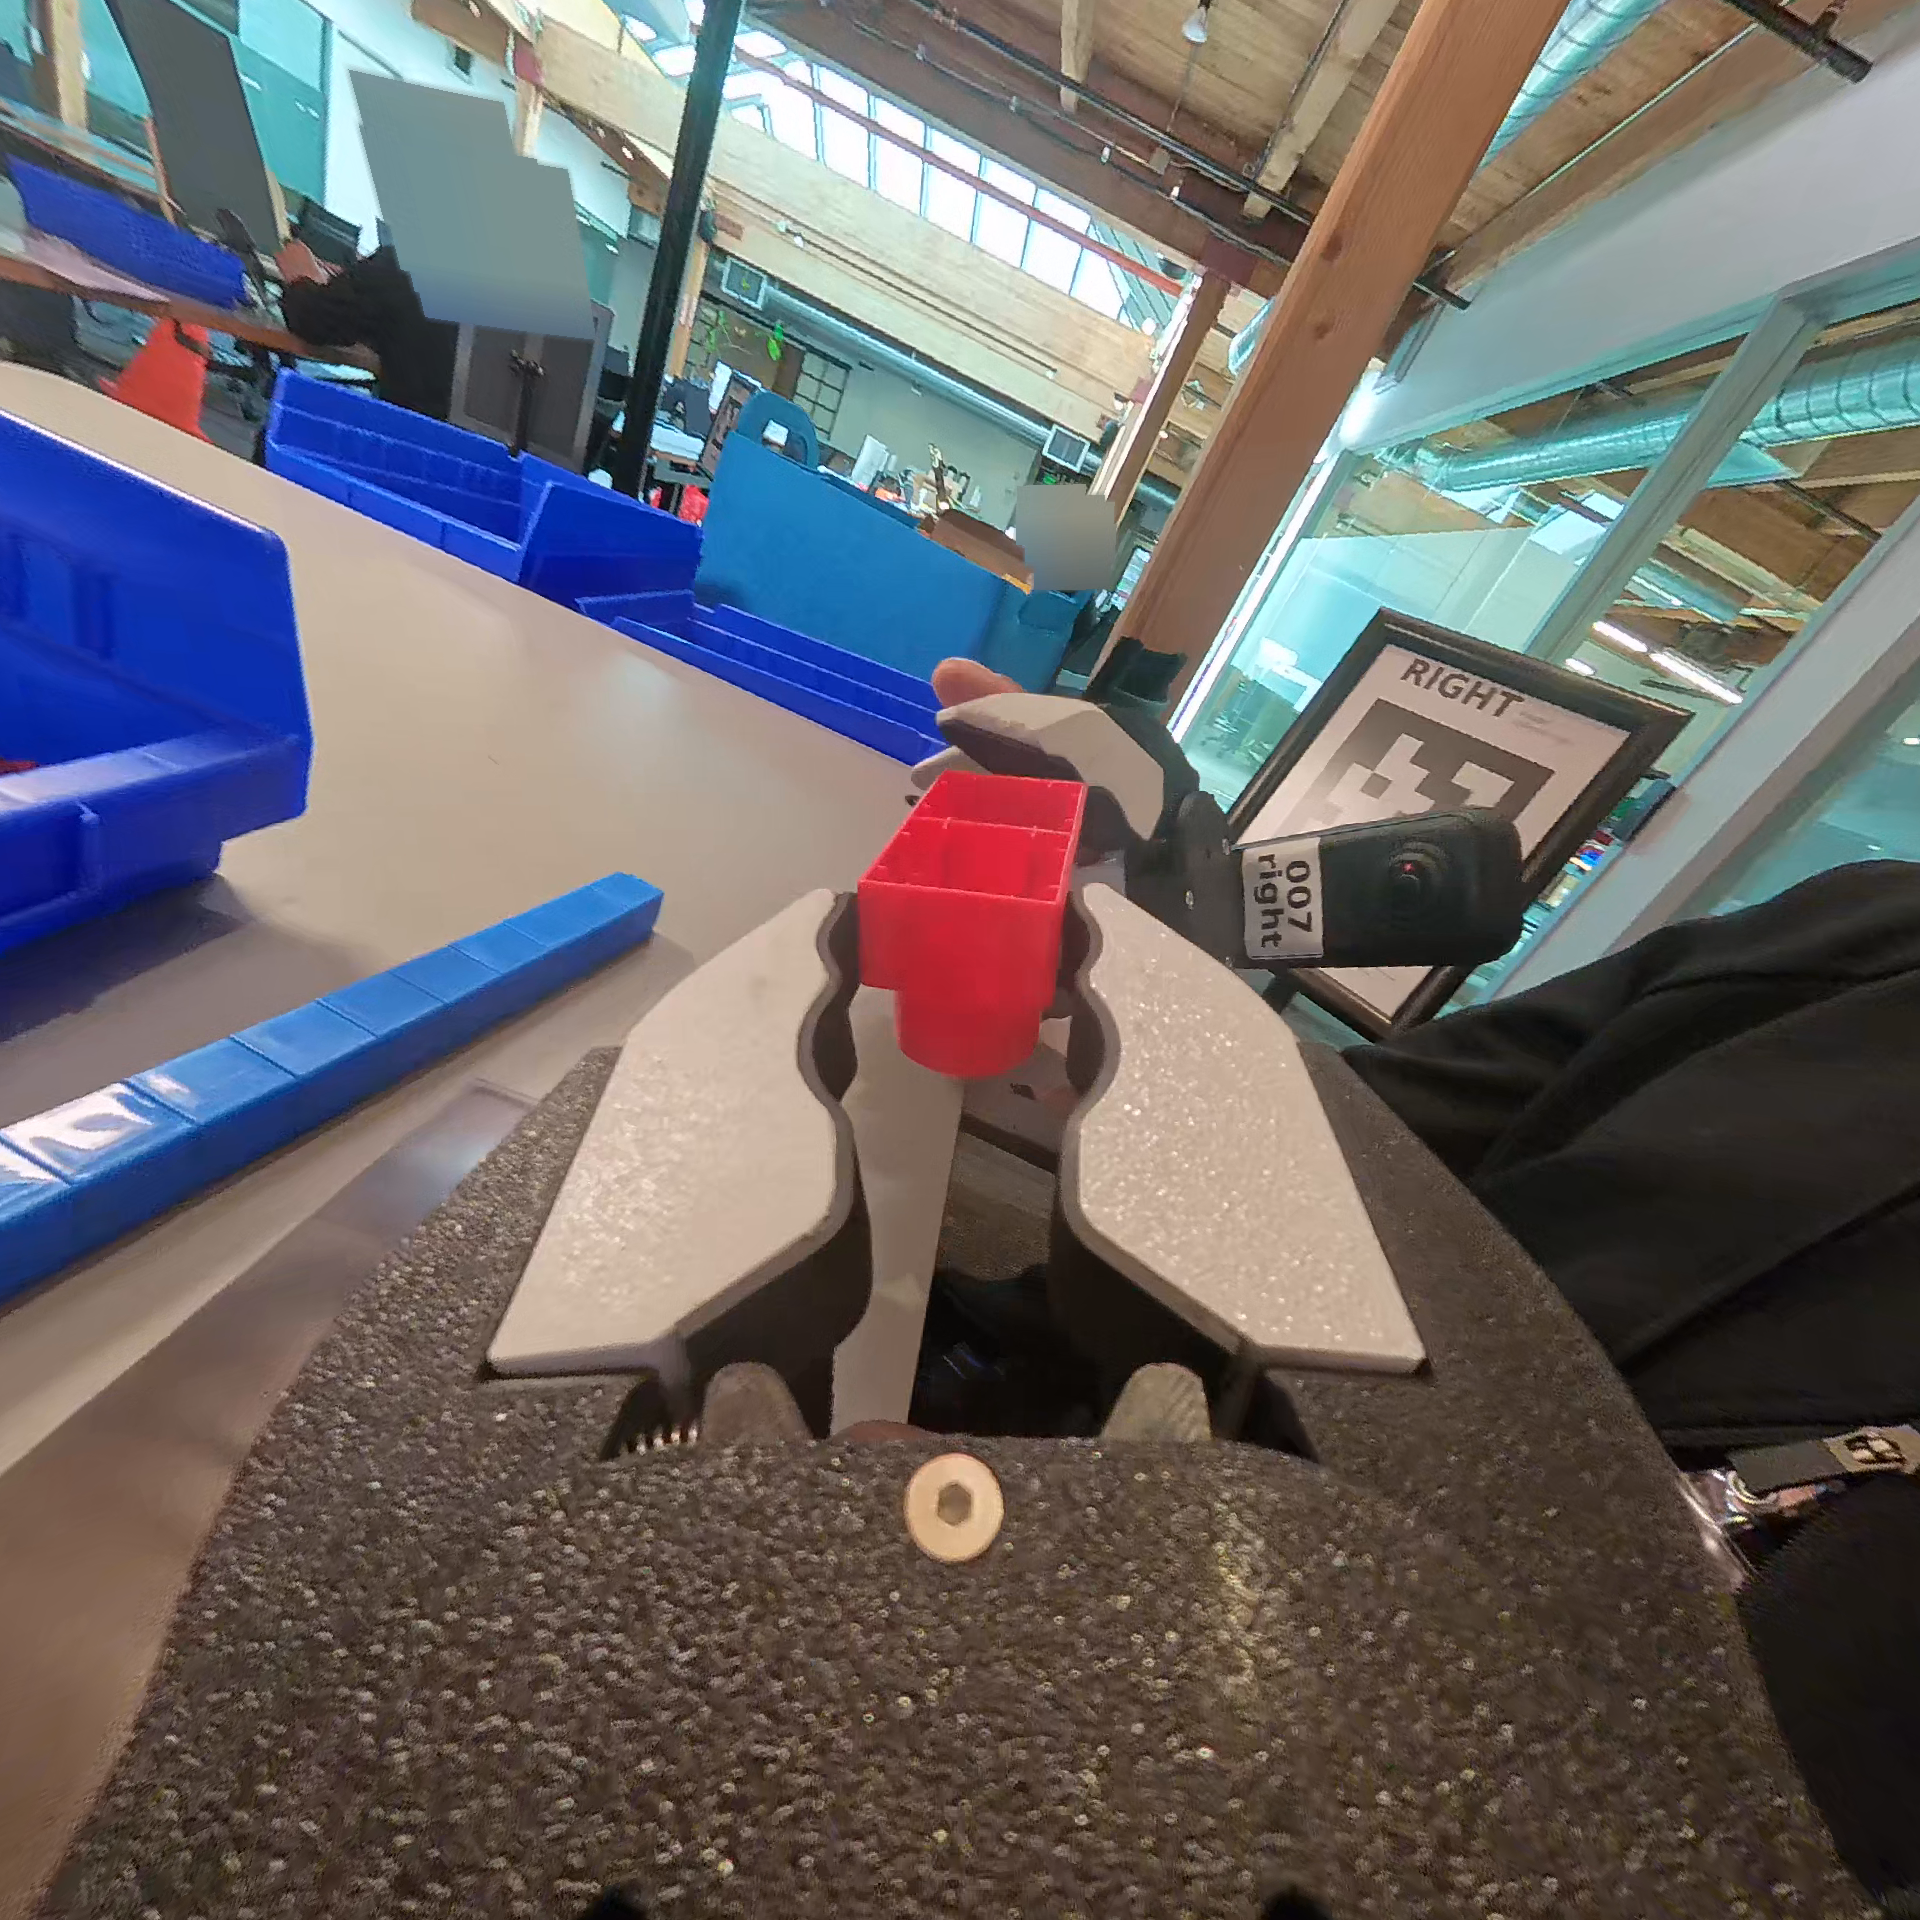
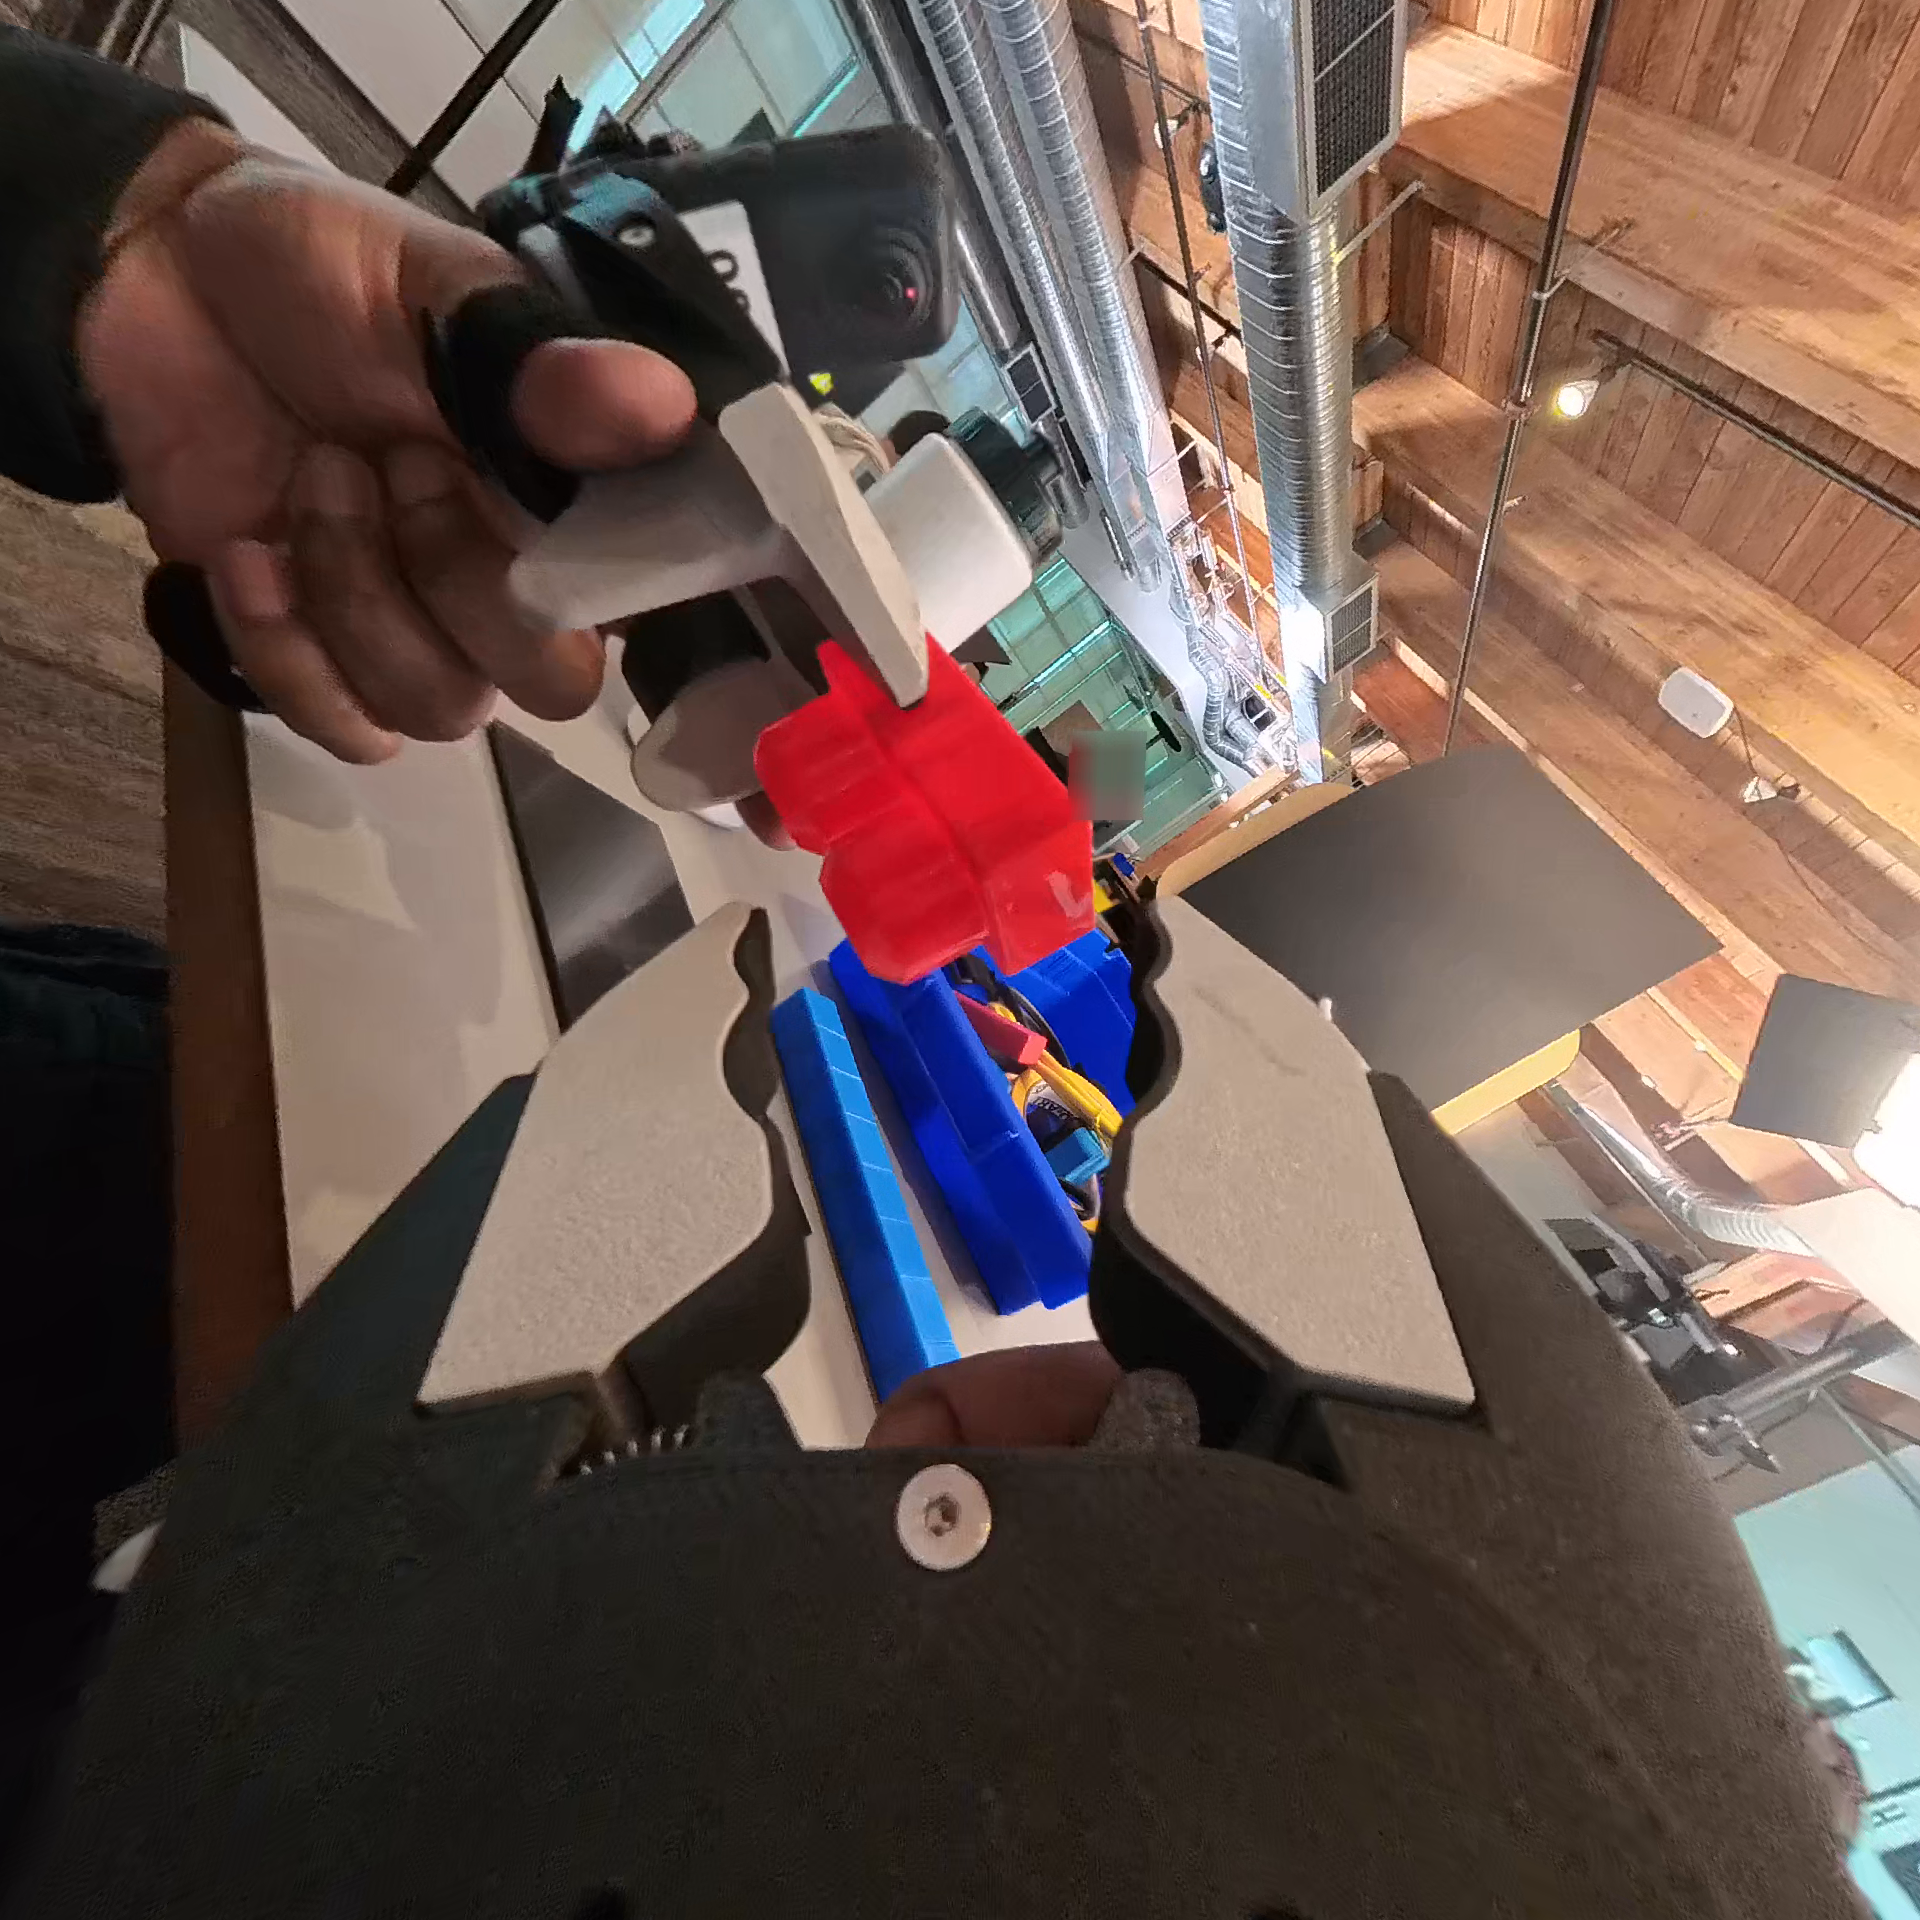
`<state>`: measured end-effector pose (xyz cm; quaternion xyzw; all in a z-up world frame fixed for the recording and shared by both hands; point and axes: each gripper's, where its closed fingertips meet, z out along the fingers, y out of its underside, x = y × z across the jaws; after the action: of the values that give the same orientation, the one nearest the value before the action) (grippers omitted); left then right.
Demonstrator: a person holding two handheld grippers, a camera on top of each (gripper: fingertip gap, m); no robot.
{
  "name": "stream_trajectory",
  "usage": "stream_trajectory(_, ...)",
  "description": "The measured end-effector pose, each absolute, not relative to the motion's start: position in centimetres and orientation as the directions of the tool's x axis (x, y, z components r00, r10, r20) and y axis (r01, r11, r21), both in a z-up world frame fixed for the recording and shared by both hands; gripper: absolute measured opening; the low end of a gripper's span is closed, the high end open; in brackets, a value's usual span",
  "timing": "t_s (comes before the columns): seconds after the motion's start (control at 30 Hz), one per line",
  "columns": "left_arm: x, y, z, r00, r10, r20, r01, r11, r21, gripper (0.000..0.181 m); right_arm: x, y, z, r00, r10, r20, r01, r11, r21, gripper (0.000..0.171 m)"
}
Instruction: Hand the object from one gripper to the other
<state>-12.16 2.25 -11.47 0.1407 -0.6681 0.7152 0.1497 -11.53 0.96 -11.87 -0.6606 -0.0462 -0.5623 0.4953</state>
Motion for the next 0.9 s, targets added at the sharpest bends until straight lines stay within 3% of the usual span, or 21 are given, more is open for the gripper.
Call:
stream_trajectory(0.1,-12.7,1.8,-12.0,-0.910,0.055,0.411,-0.412,-0.026,-0.911,0.038,-11.7,1.1,-12.0,0.349,-0.487,0.801,0.626,-0.515,-0.586,0.052)
stream_trajectory(0.2,-12.7,1.8,-11.9,-0.933,0.052,0.357,-0.359,-0.040,-0.932,0.039,-11.4,0.9,-12.2,0.414,-0.501,0.760,0.586,-0.493,-0.643,0.051)
stream_trajectory(0.3,-12.4,2.1,-11.3,-0.982,-0.005,0.188,-0.187,-0.088,-0.978,0.062,-11.5,0.5,-11.7,0.525,-0.542,0.656,0.530,-0.395,-0.750,0.051)
stream_trajectory(0.5,-12.7,2.8,-11.3,-0.983,-0.092,-0.159,0.166,-0.071,-0.984,0.071,-12.1,0.0,-10.9,0.726,-0.535,0.432,0.380,-0.211,-0.900,0.051)
stream_trajectory(0.7,-13.7,2.2,-11.4,-0.927,-0.121,-0.356,0.361,-0.023,-0.932,0.067,-12.6,0.7,-12.3,0.844,-0.448,0.295,0.237,-0.183,-0.954,0.051)
stream_trajectory(0.9,-13.2,1.6,-12.8,-0.920,-0.132,-0.369,0.359,0.091,-0.929,0.047,-12.4,1.0,-13.1,0.859,-0.440,0.262,0.187,-0.208,-0.960,0.051)
